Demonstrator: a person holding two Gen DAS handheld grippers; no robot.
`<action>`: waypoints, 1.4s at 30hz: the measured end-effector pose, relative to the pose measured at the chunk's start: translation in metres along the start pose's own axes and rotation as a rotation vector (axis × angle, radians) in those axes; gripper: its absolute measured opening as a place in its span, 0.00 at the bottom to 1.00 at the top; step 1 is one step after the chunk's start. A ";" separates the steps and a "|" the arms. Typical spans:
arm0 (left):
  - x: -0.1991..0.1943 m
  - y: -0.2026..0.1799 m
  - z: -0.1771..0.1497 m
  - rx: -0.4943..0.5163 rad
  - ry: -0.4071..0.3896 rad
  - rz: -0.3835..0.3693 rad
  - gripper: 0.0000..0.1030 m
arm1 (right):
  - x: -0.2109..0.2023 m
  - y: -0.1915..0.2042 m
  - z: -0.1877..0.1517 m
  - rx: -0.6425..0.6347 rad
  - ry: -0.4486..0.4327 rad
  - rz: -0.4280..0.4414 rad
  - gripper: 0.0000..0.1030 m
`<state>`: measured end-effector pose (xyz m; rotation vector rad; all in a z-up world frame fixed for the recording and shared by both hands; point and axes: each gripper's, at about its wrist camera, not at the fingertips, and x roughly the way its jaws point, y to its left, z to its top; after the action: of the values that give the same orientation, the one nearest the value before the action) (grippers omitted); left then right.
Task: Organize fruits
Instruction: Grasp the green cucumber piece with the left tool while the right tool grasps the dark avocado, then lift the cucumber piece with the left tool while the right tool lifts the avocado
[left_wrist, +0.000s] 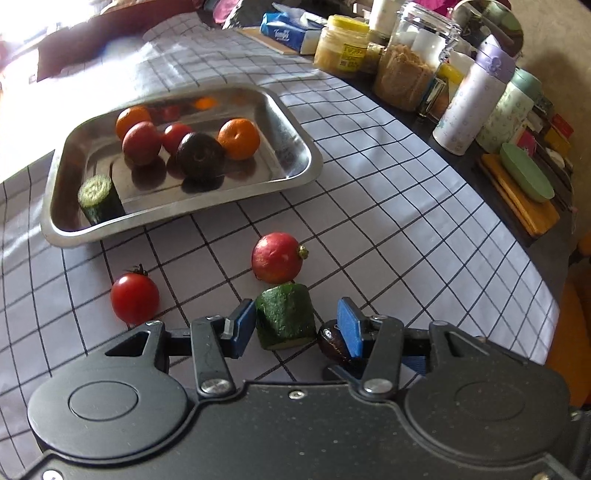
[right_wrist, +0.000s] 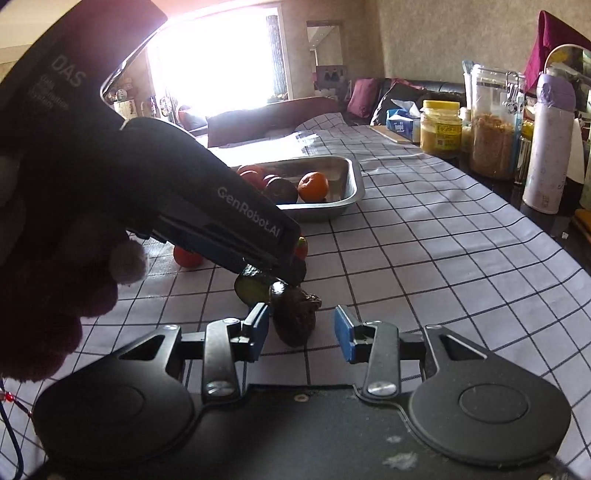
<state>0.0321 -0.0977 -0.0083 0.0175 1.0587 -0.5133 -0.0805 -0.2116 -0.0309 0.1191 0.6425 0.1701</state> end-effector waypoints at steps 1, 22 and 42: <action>0.000 0.002 0.000 -0.010 0.004 -0.009 0.53 | 0.003 0.001 0.000 -0.004 0.007 0.002 0.41; 0.012 0.007 -0.006 -0.008 0.029 0.024 0.44 | -0.004 0.031 -0.013 -0.264 -0.008 -0.213 0.20; -0.027 0.046 -0.046 -0.078 -0.003 0.172 0.44 | -0.008 0.029 -0.007 -0.094 0.054 -0.004 0.40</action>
<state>0.0027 -0.0347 -0.0196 0.0388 1.0627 -0.3163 -0.0945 -0.1847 -0.0268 0.0225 0.6869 0.2000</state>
